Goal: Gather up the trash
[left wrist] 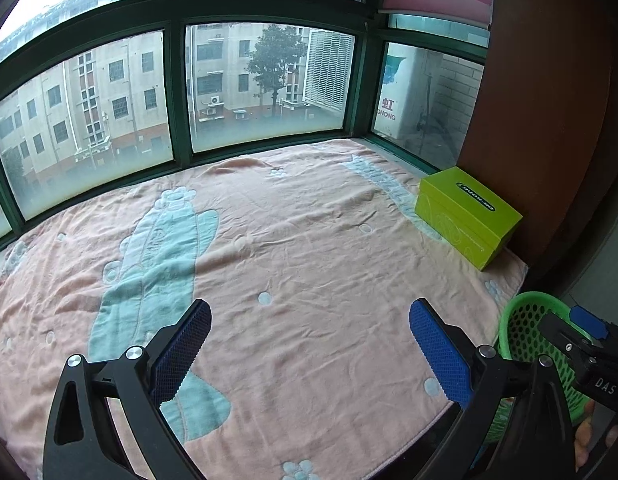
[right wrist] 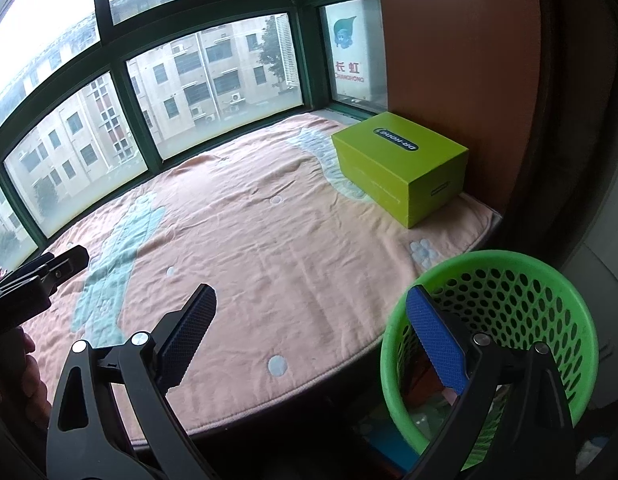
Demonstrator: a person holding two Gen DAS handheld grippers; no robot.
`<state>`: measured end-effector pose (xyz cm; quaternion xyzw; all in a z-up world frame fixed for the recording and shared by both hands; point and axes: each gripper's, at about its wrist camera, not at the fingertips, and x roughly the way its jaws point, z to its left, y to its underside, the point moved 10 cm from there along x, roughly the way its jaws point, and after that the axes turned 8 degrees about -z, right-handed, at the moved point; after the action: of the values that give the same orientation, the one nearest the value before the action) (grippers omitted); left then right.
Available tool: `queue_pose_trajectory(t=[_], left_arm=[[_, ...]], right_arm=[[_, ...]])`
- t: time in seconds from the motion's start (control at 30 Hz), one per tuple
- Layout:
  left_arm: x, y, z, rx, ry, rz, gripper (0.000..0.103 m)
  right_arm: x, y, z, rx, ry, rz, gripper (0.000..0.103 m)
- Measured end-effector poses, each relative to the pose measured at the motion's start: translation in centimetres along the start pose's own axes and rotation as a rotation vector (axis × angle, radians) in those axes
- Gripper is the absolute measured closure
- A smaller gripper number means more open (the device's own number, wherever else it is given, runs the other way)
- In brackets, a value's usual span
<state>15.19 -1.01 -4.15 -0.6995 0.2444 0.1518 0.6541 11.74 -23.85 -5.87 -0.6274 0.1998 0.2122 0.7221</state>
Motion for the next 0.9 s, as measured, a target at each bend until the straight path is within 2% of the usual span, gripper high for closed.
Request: queue_pose_trajectory(t=[0.33,0.9], left_arm=[[0.0,0.3,1.1,-0.028,-0.023,-0.003,0.007],[0.0,1.2,0.9,-0.025,-0.005,0.028,0.007]], right_arm=[[0.1,0.2,0.3,0.005,-0.008,0.002,0.008],[0.4,0.8,1.0,0.009,-0.019,0.010,0.007]])
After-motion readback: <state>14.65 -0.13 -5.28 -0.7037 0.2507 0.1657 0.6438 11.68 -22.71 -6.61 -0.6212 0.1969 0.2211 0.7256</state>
